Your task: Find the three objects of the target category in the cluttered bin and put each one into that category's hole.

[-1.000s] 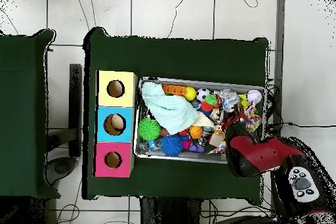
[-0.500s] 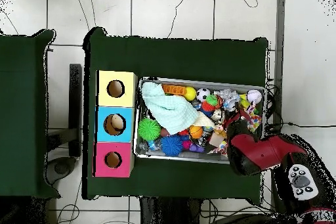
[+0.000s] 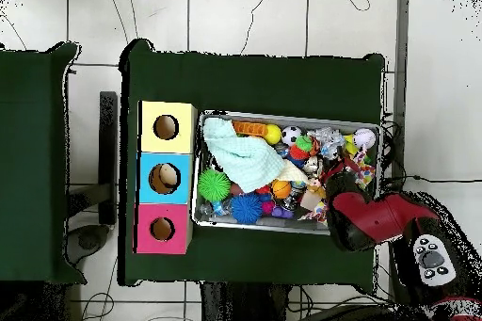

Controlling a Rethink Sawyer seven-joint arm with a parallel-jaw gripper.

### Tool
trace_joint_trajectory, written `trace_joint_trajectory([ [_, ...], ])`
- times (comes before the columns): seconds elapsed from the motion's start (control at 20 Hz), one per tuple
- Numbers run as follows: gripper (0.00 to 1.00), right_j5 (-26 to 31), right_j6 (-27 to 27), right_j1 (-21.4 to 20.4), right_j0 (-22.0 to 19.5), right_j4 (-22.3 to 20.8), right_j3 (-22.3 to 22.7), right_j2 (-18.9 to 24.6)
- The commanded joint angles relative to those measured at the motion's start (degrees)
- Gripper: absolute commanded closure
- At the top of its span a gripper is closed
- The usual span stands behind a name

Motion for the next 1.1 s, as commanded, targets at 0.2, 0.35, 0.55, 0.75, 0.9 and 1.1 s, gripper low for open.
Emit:
trace_joint_trajectory([
  [0.2,0.0,-4.4,6.4,3.6,1.2,-0.8,-6.3,4.8],
  [0.35,0.0,-5.8,4.6,3.7,1.5,0.6,-6.5,4.0],
  [0.55,0.0,-5.7,4.8,4.2,1.6,0.5,-7.2,3.9],
  [0.75,0.0,-5.3,5.2,4.3,1.6,0.0,-7.5,3.8],
  [0.9,0.0,-5.2,5.3,4.4,1.7,-0.2,-7.6,3.8],
  [1.1,0.0,-5.4,4.8,4.4,2.0,0.4,-7.5,3.4],
])
